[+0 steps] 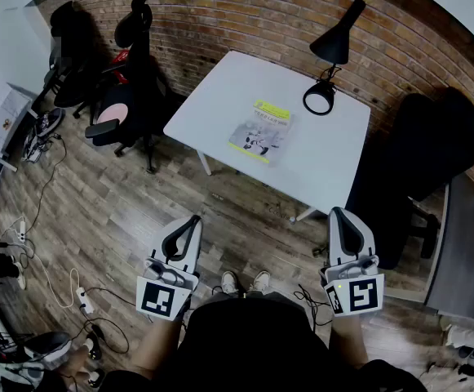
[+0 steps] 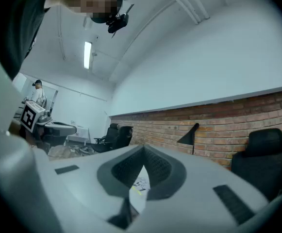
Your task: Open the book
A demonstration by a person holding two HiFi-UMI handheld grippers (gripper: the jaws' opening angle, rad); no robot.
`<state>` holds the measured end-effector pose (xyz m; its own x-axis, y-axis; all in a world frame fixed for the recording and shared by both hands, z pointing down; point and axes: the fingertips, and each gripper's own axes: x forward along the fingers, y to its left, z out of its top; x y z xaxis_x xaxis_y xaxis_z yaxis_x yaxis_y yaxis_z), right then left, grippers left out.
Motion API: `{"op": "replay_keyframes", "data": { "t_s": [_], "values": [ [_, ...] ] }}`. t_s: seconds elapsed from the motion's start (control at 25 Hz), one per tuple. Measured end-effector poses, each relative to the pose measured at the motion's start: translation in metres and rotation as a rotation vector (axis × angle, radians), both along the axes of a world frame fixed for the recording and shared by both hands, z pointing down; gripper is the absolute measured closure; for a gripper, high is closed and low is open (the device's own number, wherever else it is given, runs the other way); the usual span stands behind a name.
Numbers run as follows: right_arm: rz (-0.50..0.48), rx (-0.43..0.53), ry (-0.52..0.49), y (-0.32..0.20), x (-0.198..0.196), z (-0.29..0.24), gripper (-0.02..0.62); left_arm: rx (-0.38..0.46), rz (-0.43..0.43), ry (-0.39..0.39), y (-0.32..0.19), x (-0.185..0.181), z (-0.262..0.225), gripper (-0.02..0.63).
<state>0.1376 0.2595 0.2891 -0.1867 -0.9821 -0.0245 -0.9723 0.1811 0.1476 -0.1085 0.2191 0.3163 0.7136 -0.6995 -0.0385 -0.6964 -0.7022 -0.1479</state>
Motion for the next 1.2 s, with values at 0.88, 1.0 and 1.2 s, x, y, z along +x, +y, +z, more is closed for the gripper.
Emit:
{"op": "replay_keyframes", "data": {
  "t_s": [0.88,1.0,1.2],
  "values": [
    [-0.114,-0.08,-0.055,-0.031,0.003,0.043,0.581,-0.054,-0.09,0.003,-0.014,-0.002,0.032,0.579],
    [-0.099,-0.091,-0.045,-0.05,0.002,0.045,0.581,-0.058,-0.067,0.011,-0.039,0.002,0.035,0.578],
    [-0.083,-0.102,-0.013,-0.092,-0.005,0.038,0.581,-0.058,-0.025,0.035,-0.093,0.005,0.033,0.578]
  ]
}}
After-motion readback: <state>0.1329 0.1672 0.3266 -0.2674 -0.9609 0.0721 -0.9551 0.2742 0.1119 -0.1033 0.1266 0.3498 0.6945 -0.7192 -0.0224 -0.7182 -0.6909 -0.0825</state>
